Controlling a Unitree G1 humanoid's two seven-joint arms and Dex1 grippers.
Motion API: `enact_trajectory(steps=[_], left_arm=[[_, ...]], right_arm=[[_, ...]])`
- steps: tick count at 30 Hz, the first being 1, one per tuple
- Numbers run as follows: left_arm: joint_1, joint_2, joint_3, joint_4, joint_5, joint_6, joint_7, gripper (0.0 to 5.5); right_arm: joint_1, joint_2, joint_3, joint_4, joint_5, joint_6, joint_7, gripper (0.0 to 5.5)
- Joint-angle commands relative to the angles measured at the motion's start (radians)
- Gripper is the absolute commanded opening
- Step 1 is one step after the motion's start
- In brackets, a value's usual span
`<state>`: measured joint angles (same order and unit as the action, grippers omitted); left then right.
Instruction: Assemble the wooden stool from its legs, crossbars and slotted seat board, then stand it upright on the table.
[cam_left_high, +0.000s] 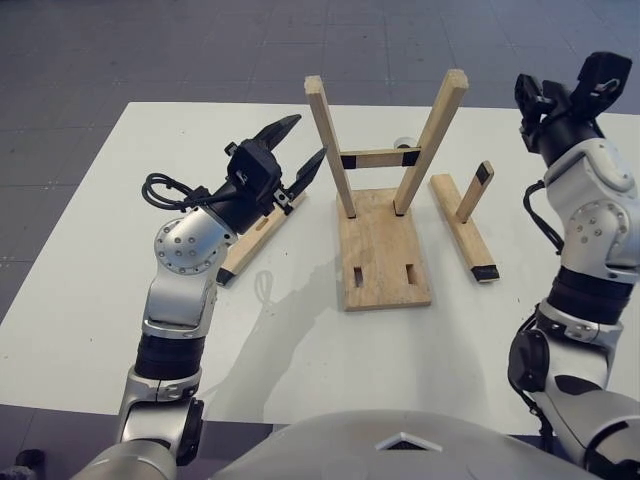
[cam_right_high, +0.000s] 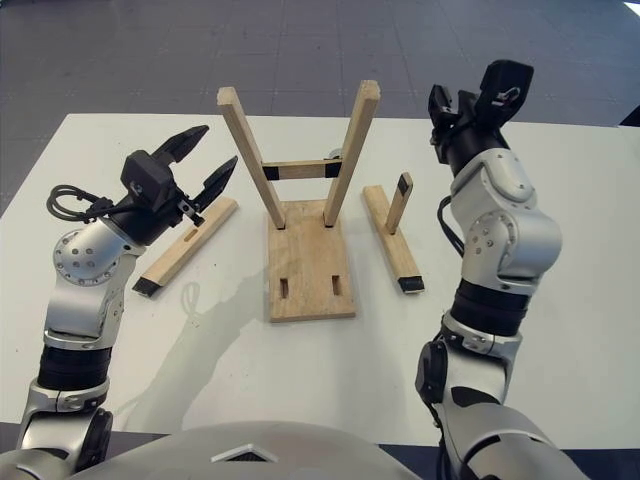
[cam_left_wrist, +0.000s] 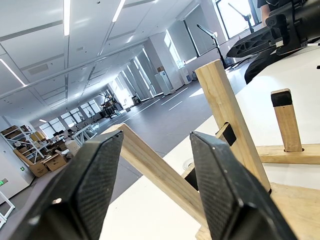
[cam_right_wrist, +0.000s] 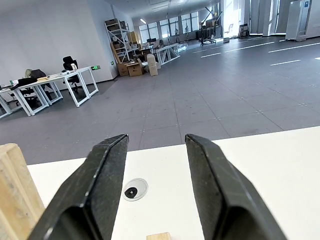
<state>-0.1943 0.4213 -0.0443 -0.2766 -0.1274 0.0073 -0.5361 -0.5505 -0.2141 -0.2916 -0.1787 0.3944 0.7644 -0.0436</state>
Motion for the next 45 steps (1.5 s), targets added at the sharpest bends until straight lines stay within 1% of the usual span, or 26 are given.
enact_trajectory(steps=[1, 7, 13, 16, 23, 27, 30, 32, 35, 38, 41, 42, 45], left_arm=[[0.004, 0.003, -0.006, -0.003, 0.014, 0.011, 0.004, 2.48], [0.001, 0.002, -0.006, -0.004, 0.015, 0.014, 0.004, 2.48], [0.0, -0.002, -0.007, -0.004, 0.016, 0.014, 0.007, 2.48], [0.002, -0.002, -0.007, -0.004, 0.016, 0.014, 0.007, 2.48], [0.001, -0.002, -0.007, -0.003, 0.017, 0.013, 0.007, 2.48], [0.001, -0.003, -0.008, -0.002, 0.018, 0.013, 0.009, 2.48], [0.001, -0.004, -0.007, -0.004, 0.018, 0.013, 0.007, 2.48], [0.003, -0.004, -0.006, -0.007, 0.019, 0.015, 0.007, 2.48], [0.005, -0.004, -0.005, -0.008, 0.019, 0.018, 0.008, 2.48], [0.008, -0.003, -0.003, -0.006, 0.019, 0.019, 0.008, 2.48], [0.006, -0.006, -0.008, 0.001, 0.02, 0.02, 0.006, 2.48], [0.005, -0.007, -0.009, 0.004, 0.019, 0.02, 0.005, 2.48], [0.011, -0.009, -0.007, 0.001, 0.02, 0.024, 0.009, 2.48]], right_arm=[[-0.002, 0.06, 0.013, -0.034, -0.013, -0.022, -0.051, 2.1], [0.0, 0.126, 0.024, -0.012, -0.05, -0.061, -0.119, 2.1], [-0.02, 0.126, 0.041, 0.02, -0.12, -0.095, -0.166, 2.1], [-0.032, 0.146, 0.065, 0.028, -0.151, -0.098, -0.191, 2.1], [-0.044, 0.159, 0.076, 0.051, -0.173, -0.091, -0.191, 2.1], [-0.123, 0.138, 0.06, 0.025, -0.165, -0.11, -0.182, 2.1], [-0.253, 0.112, 0.053, -0.022, -0.155, -0.109, -0.177, 2.1], [-0.283, 0.104, 0.048, -0.042, -0.153, -0.101, -0.18, 2.1], [-0.211, 0.115, 0.053, -0.017, -0.17, -0.102, -0.178, 2.1], [-0.054, 0.15, 0.065, 0.111, -0.184, -0.125, -0.163, 2.1], [0.129, 0.178, 0.058, 0.325, -0.203, -0.167, -0.157, 2.1], [0.158, 0.18, 0.051, 0.355, -0.204, -0.174, -0.155, 2.1], [0.135, 0.139, 0.046, 0.361, -0.212, -0.199, -0.136, 2.1]])
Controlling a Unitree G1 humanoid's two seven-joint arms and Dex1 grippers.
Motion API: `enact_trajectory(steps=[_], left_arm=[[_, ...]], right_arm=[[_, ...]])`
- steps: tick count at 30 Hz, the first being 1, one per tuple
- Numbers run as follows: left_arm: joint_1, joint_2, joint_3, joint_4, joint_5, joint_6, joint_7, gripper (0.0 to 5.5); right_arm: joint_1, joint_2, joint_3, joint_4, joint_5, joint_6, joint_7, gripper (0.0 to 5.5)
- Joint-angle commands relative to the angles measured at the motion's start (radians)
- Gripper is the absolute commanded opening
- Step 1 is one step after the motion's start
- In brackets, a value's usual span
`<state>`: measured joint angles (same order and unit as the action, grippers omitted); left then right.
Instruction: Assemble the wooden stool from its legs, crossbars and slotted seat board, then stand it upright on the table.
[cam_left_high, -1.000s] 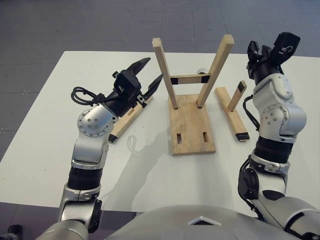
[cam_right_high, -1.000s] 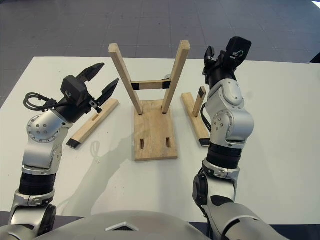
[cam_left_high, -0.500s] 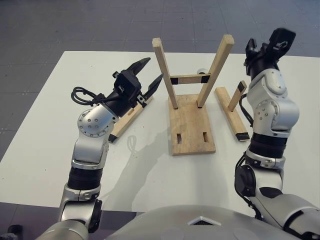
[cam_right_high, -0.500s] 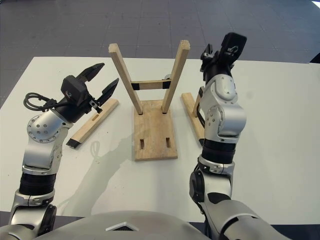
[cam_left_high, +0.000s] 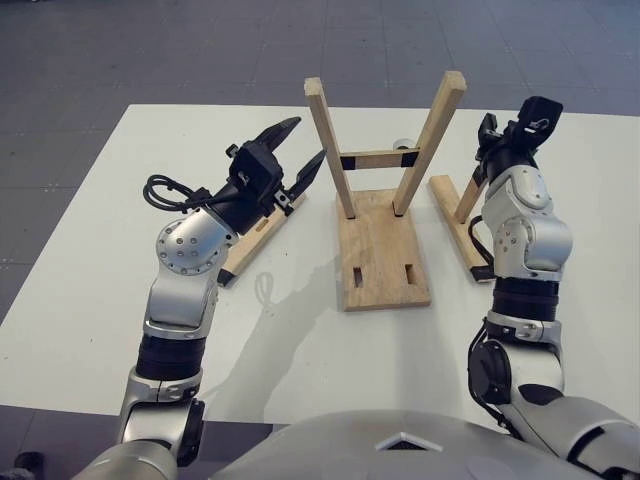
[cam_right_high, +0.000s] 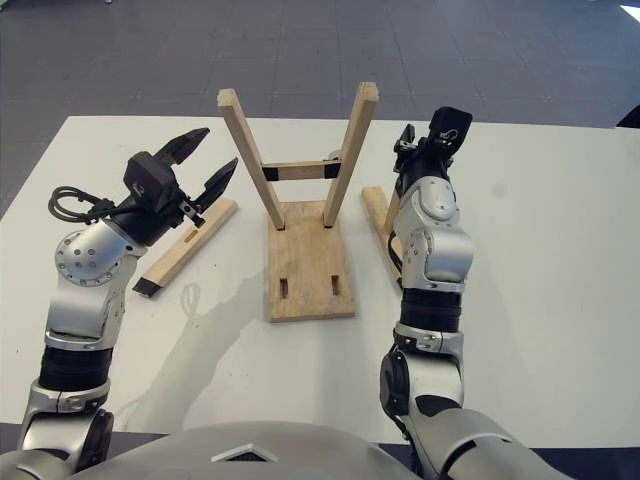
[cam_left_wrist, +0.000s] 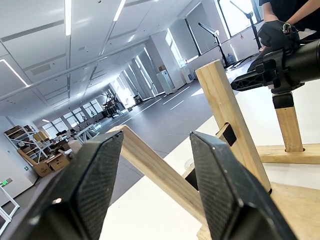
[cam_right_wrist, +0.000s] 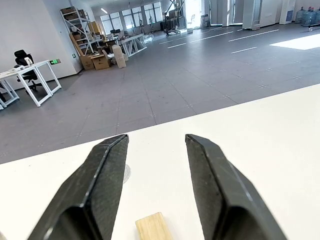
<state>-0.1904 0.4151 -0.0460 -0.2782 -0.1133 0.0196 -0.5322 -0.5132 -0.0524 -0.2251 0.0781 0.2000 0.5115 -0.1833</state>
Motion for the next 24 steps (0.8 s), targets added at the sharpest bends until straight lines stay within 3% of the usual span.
enact_trajectory(steps=[1, 8, 14, 19, 24], left_arm=[[0.007, -0.004, -0.006, 0.002, 0.006, 0.012, 0.006, 2.48], [0.001, -0.007, -0.005, 0.008, 0.006, 0.008, 0.004, 2.48], [0.013, -0.007, -0.001, 0.003, 0.008, 0.006, 0.008, 2.48], [0.018, -0.004, 0.001, -0.004, 0.006, 0.01, 0.008, 2.48], [0.041, 0.002, 0.013, -0.013, 0.006, 0.013, 0.011, 2.48]], right_arm=[[0.08, -0.034, -0.024, 0.096, -0.013, 0.056, 0.008, 2.1], [-0.06, -0.045, -0.07, -0.213, 0.086, 0.177, -0.006, 2.1], [-0.177, -0.13, -0.104, -0.509, 0.118, 0.356, -0.023, 2.1], [0.024, -0.176, -0.177, -0.715, 0.179, 0.534, 0.041, 2.1], [0.467, -0.199, -0.183, -0.895, 0.275, 0.572, 0.226, 2.1]])
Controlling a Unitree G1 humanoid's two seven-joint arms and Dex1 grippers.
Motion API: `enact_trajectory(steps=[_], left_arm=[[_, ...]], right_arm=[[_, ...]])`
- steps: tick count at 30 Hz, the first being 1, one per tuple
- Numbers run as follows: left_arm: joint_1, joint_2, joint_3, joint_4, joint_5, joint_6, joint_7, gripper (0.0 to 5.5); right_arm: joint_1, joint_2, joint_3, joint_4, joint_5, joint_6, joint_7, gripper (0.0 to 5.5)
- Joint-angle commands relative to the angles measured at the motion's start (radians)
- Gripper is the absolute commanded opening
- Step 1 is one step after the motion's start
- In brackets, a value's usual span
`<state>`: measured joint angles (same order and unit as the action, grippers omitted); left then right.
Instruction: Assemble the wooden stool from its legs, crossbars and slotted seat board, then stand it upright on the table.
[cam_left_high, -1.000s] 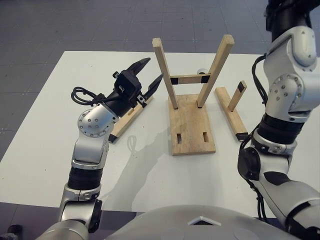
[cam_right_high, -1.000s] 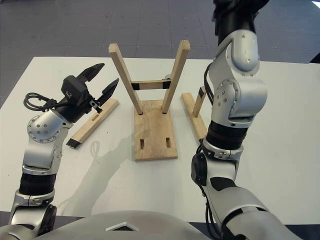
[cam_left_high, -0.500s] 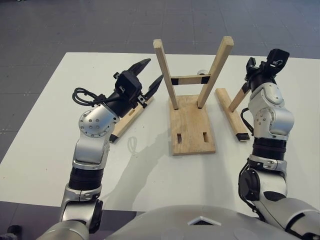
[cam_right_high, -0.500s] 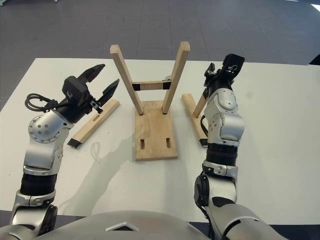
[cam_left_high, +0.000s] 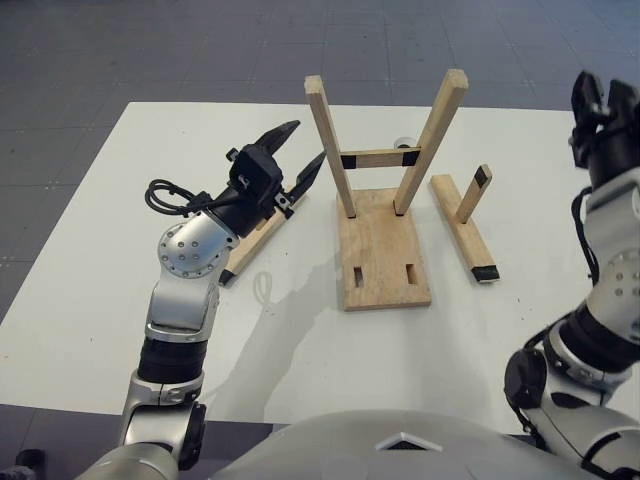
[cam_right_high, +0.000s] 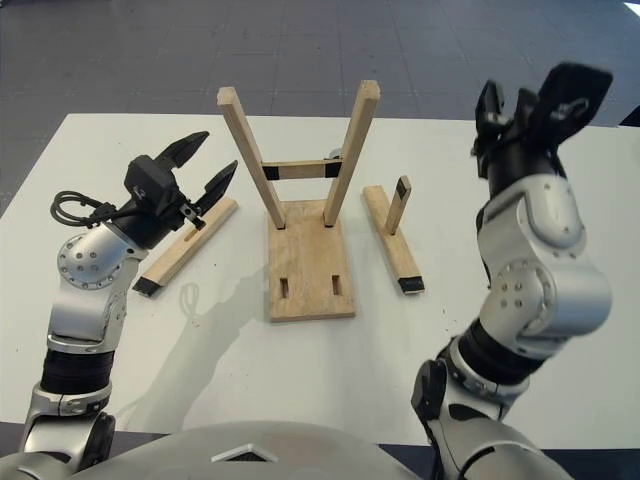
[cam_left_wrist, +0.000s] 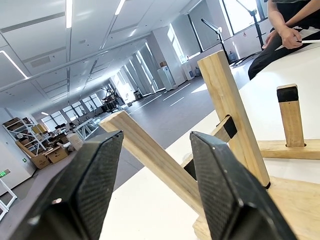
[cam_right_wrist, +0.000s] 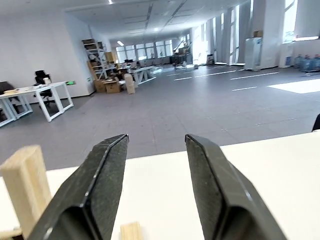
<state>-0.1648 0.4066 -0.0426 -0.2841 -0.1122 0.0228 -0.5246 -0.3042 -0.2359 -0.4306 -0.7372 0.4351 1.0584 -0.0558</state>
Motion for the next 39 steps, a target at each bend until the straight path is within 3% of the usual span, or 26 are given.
enact_trajectory(steps=[1, 3, 5, 8, 15, 20, 28, 39], left_arm=[[0.014, 0.01, 0.008, -0.005, 0.006, 0.011, 0.004, 2.48], [0.011, 0.009, 0.006, -0.005, 0.007, 0.013, 0.004, 2.48], [0.009, 0.01, 0.008, -0.005, 0.006, 0.015, 0.003, 2.48], [0.003, 0.01, 0.004, 0.001, 0.006, 0.014, -0.002, 2.48], [0.003, 0.009, 0.001, 0.0, 0.002, 0.018, -0.005, 2.48], [-0.004, 0.009, -0.002, 0.004, 0.001, 0.018, -0.008, 2.48], [-0.005, 0.007, -0.002, 0.007, 0.002, 0.014, -0.006, 2.48], [0.002, 0.01, -0.001, 0.0, 0.002, 0.015, -0.006, 2.48]], right_arm=[[0.388, -0.032, 0.065, -0.064, 0.025, 0.004, 0.141, 2.1], [0.545, -0.069, 0.148, -0.015, -0.015, -0.048, 0.197, 2.1], [0.594, -0.092, 0.218, 0.046, -0.057, -0.112, 0.23, 2.44], [0.585, -0.105, 0.273, 0.12, -0.102, -0.179, 0.248, 2.93], [0.513, -0.136, 0.373, 0.285, -0.238, -0.286, 0.234, 2.93], [0.458, -0.123, 0.372, 0.34, -0.268, -0.351, 0.231, 2.93], [0.458, -0.161, 0.323, 0.172, -0.243, -0.301, 0.276, 2.93], [0.338, -0.331, 0.32, 0.568, -0.192, -0.452, 0.61, 2.93]])
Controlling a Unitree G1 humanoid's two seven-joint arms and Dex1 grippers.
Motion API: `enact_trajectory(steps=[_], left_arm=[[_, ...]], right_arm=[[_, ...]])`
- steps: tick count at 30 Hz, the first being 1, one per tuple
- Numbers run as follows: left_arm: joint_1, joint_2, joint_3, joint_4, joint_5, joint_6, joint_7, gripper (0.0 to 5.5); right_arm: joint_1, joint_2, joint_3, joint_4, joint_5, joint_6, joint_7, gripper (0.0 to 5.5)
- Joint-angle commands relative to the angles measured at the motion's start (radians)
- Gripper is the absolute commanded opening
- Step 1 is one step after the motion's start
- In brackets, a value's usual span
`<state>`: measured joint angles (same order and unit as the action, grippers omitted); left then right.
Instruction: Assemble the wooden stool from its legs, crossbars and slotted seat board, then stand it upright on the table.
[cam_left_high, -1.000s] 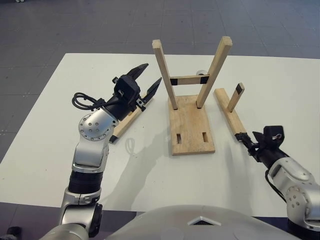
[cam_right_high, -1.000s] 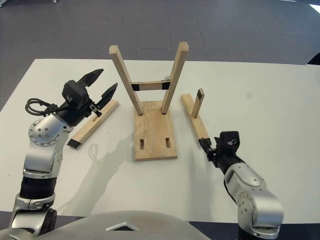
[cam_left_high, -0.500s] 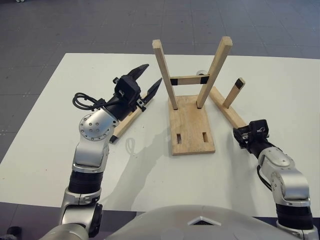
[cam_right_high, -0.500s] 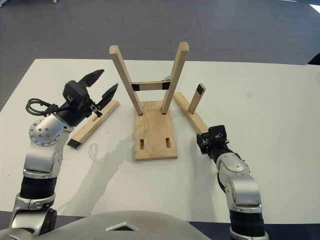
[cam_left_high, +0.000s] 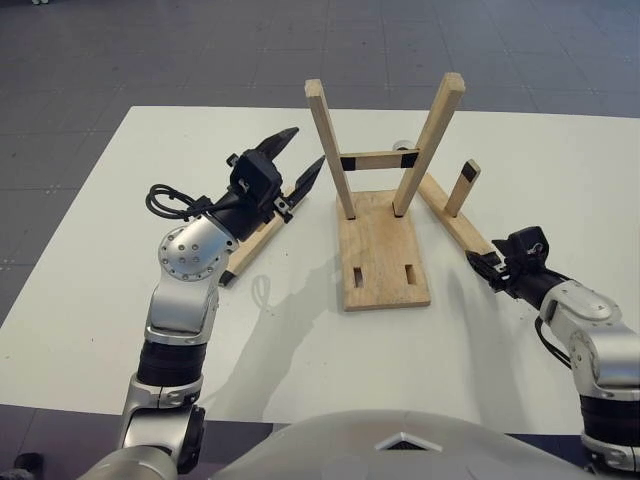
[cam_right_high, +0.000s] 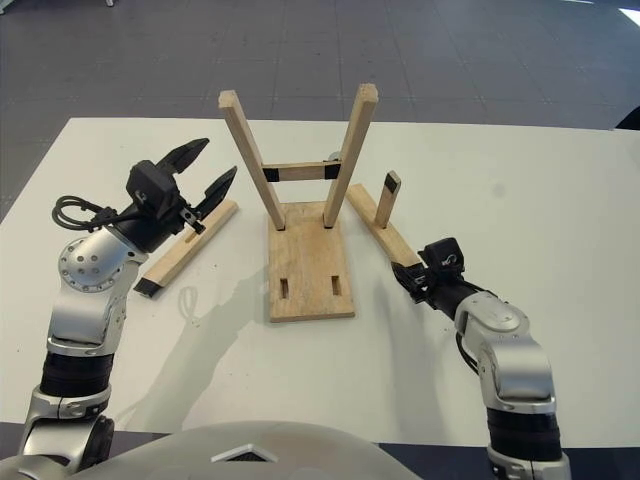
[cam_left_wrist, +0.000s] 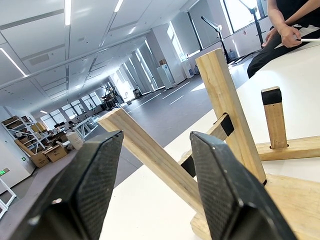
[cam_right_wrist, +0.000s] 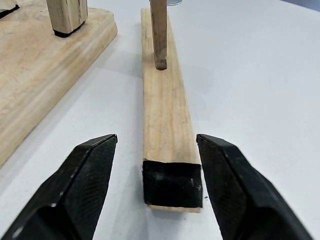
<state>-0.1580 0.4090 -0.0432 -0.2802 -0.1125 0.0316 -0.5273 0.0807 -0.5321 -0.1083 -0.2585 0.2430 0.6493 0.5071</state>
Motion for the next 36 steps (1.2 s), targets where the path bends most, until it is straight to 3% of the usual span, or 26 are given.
enact_trajectory(steps=[1, 8, 14, 22, 27, 30, 33, 36], left_arm=[[-0.004, 0.007, -0.001, -0.004, 0.002, 0.006, -0.004, 2.48], [-0.008, 0.01, -0.001, -0.001, -0.001, 0.009, -0.009, 2.48], [-0.013, 0.008, -0.001, 0.004, -0.002, 0.009, -0.014, 2.48], [-0.081, -0.031, 0.062, 0.023, -0.083, 0.071, 0.027, 2.48], [-0.204, -0.061, 0.224, 0.052, -0.384, 0.331, 0.068, 2.48], [-0.29, -0.041, 0.324, 0.04, -0.765, 0.639, 0.088, 2.48], [-0.353, 0.003, 0.371, 0.042, -1.157, 0.892, 0.148, 2.81], [-0.395, 0.037, 0.377, 0.078, -1.424, 0.979, 0.218, 3.3]], right_arm=[[-0.057, -0.038, 0.003, 0.116, -0.006, -0.055, 0.056, 2.93], [-0.123, -0.016, 0.066, 0.276, -0.032, -0.085, 0.082, 2.93], [-0.126, 0.027, 0.068, 0.269, -0.067, -0.135, 0.001, 2.05], [-0.176, 0.227, -0.119, -0.056, 0.026, -0.11, -0.286, 2.03], [-0.315, 0.281, -0.183, -0.308, 0.222, -0.005, -0.344, 2.03], [-0.453, 0.263, -0.235, -0.377, 0.472, 0.107, -0.343, 2.03], [-0.538, 0.225, -0.236, -0.367, 0.69, 0.209, -0.305, 2.03], [-0.562, 0.208, -0.221, -0.315, 0.829, 0.268, -0.273, 2.03]])
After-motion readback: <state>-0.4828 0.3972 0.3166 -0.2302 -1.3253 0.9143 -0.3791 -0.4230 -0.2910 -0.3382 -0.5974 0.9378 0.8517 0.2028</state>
